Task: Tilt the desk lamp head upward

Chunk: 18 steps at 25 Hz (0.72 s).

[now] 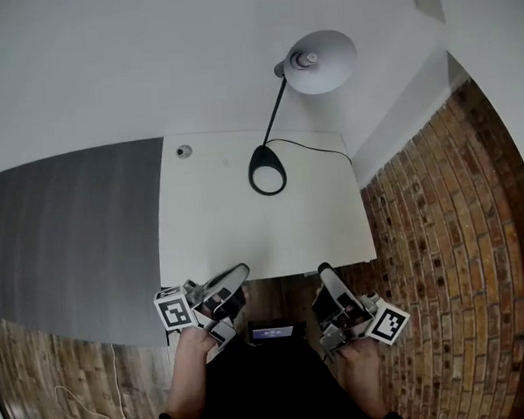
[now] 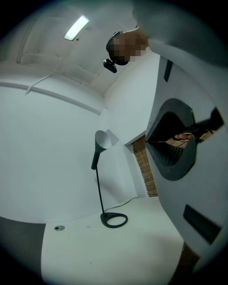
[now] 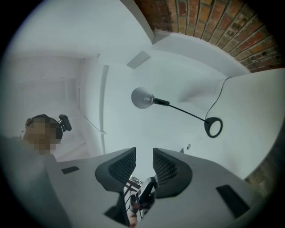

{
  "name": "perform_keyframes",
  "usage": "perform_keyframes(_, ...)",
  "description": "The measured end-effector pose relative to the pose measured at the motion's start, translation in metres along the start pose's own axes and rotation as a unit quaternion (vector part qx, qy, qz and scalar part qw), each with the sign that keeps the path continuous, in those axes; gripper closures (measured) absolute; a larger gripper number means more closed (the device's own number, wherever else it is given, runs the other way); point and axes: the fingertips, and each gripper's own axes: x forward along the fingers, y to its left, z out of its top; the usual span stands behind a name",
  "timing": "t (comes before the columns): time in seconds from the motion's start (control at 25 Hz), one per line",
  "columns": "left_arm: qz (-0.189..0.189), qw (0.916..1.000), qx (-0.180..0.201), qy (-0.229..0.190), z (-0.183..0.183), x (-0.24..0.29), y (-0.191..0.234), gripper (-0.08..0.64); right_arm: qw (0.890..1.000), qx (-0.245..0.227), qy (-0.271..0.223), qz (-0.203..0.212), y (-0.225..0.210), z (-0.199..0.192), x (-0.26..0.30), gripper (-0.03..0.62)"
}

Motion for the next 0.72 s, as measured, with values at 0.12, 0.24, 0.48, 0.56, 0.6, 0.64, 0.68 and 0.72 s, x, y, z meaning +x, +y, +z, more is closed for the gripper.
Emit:
perform_keyframes(0.12,-0.010,0.9994,0.033,-0.006,0.002,0.002,-0.024,0.549,0.999,-0.013,0.004,0.041,0.023,0.001,-0.003,0.484)
perform_keyframes(0.24,-0.010,0.9985,0.054,-0.009,-0.002,0.006,-0.040,0.549,0.998,-0.016,0.002,0.065,0.034,0.003,-0.023,0.507)
perform_keyframes(0.48,-0.017,0.9985,0.051,0.010,-0.053,0.042,-0.063,0.549,0.997,-0.022,-0.011,0.072,0.036,0.021,-0.085,0.538)
perform_keyframes(0.56,-0.016,0.9983,0.052,0.020,-0.076,0.053,-0.071,0.549,0.997,-0.017,-0.015,0.080,0.035,0.027,-0.104,0.543)
perform_keyframes(0.6,-0.013,0.9981,0.054,0.025,-0.086,0.057,-0.075,0.549,0.996,-0.016,-0.016,0.084,0.036,0.028,-0.112,0.546)
perform_keyframes(0.64,-0.010,0.9979,0.057,0.028,-0.095,0.060,-0.079,0.549,0.996,-0.015,-0.015,0.088,0.037,0.030,-0.120,0.548)
perform_keyframes(0.68,-0.005,0.9977,0.061,0.031,-0.104,0.063,-0.083,0.549,0.995,-0.015,-0.013,0.094,0.038,0.031,-0.128,0.550)
perform_keyframes(0.72,0.000,0.9974,0.065,0.032,-0.112,0.065,-0.086,0.549,0.995,-0.014,-0.010,0.099,0.039,0.031,-0.135,0.552)
